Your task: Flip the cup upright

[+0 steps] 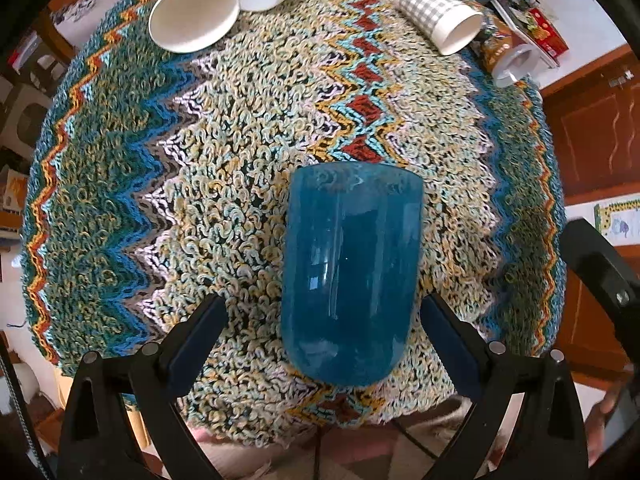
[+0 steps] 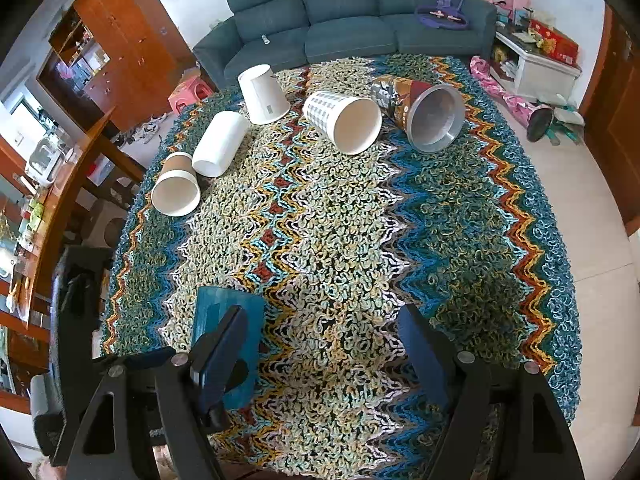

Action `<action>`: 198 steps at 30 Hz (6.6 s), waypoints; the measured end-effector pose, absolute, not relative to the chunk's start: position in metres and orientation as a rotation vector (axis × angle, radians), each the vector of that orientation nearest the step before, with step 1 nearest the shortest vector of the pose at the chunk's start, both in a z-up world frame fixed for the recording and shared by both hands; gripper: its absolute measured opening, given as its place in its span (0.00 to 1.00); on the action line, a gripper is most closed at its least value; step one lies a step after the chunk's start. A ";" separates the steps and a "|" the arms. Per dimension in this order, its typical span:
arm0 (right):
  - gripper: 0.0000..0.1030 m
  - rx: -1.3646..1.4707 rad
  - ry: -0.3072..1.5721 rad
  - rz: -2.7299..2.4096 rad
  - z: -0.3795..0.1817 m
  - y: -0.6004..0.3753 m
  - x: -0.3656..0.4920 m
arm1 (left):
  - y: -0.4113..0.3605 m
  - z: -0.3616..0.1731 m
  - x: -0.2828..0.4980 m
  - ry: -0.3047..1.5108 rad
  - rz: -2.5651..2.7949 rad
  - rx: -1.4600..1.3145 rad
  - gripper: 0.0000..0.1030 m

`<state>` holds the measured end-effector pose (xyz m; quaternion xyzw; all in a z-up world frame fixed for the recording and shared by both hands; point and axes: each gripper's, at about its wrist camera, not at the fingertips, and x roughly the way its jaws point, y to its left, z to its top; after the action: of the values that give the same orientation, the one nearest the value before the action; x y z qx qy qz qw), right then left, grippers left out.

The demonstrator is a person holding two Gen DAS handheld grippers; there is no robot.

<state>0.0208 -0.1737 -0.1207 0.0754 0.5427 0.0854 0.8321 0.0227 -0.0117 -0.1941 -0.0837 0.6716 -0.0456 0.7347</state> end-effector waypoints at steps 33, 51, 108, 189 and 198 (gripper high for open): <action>0.76 0.161 1.263 0.315 -0.140 -0.132 0.018 | 0.055 -0.156 -0.016 1.313 0.042 -0.091 0.96; 0.76 0.207 1.406 0.402 -0.172 -0.107 0.041 | 0.069 -0.168 -0.009 1.302 0.078 -0.089 0.96; 0.63 0.126 0.920 0.307 -0.165 -0.160 0.024 | 0.032 -0.163 0.000 1.244 0.022 -0.028 0.95; 0.78 -0.014 0.920 0.170 0.007 -0.154 -0.042 | 0.013 -0.018 -0.036 1.039 -0.041 -0.048 0.96; 0.78 -0.023 0.917 0.153 0.010 -0.153 -0.042 | 0.012 -0.016 -0.035 1.021 -0.031 -0.039 0.96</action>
<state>-0.0415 -0.1529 0.0099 -0.0109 0.4422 0.0740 0.8938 -0.0353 0.0123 -0.0157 -0.0186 0.4887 -0.0149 0.8721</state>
